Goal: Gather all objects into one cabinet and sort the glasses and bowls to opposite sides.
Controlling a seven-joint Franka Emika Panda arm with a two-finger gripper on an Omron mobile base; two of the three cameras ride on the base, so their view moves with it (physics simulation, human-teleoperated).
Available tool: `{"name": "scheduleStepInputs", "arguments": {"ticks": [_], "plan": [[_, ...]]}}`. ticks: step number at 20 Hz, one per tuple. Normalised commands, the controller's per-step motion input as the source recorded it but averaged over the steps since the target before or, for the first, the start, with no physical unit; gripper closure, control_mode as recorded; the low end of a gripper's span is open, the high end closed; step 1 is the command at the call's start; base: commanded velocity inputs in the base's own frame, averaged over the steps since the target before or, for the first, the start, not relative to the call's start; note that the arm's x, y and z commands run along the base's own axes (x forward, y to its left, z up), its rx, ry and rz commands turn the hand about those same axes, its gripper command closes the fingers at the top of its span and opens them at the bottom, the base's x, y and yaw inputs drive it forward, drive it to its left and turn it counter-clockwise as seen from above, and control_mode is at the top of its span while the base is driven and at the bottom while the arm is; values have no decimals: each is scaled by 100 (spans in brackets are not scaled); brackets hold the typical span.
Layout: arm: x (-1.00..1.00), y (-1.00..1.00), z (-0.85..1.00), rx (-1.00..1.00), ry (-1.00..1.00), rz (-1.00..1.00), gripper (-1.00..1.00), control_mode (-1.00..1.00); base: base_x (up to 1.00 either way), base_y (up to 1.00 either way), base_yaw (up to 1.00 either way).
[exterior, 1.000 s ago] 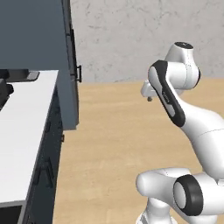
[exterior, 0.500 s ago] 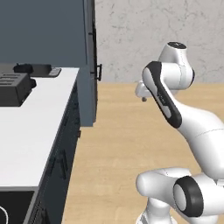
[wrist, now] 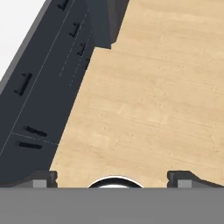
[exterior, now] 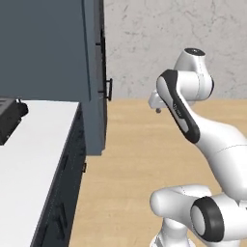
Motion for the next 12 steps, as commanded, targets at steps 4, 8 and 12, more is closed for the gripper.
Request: {"name": "scheduleStepInputs", "arguments": {"ticks": [4, 8, 12], "plan": [[0, 0, 0, 0, 0, 0, -100, 100, 67, 0, 0], [0, 0, 0, 0, 0, 0, -100, 100, -4, 7, 16], [0, 0, 0, 0, 0, 0, -100, 100, -34, 4, 49]]}}
